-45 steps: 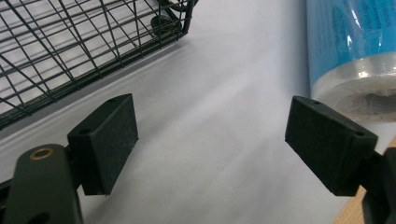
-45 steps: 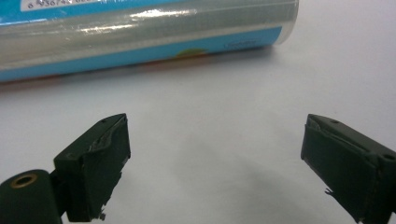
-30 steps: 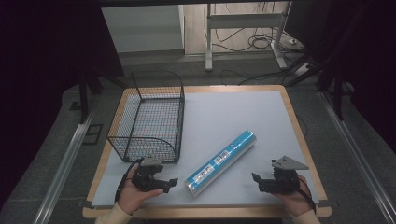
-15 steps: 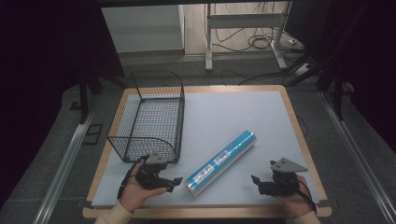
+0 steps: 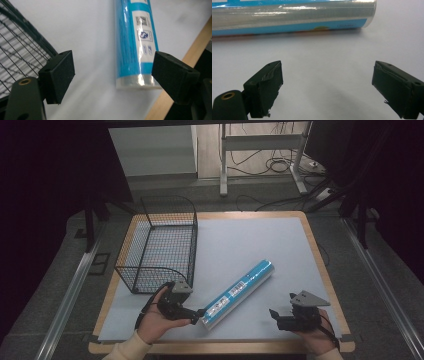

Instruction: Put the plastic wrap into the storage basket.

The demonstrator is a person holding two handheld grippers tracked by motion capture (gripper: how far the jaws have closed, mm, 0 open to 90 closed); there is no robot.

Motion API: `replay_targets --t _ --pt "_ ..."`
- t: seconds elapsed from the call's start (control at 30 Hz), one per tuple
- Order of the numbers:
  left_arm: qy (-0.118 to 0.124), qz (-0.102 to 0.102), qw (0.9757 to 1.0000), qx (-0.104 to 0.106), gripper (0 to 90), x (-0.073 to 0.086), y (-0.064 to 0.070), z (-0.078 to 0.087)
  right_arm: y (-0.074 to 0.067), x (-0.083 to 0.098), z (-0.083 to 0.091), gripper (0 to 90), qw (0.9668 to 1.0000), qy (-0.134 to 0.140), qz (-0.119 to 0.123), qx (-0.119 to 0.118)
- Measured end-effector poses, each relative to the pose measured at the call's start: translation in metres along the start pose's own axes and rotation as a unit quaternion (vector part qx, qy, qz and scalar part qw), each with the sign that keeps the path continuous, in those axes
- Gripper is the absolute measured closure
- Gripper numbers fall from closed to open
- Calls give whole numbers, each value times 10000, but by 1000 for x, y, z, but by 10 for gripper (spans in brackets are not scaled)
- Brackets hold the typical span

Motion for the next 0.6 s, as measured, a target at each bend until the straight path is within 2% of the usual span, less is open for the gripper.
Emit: replay_targets --t 0.13,0.4,0.6 --pt "4 -12 10000 28 186 -4 1 -1 1 2 -2 102 10000 -44 -53 -4" --pt "-8 -78 9999 92 186 -18 10 -5 -1 1 -1 110 10000 -76 37 -1" --pt "-53 -154 9998 87 186 -25 12 -7 0 2 0 115 9999 -96 76 16"
Point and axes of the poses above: each handheld gripper's, and its own axes: z roughly backward along the jaws, x roughly out of its underside, y roughly to its right, the point moved 3 cm from there along -z, roughly forward along the jaws, and after that the axes turned 4 degrees about -x, right-handed, at the moved point
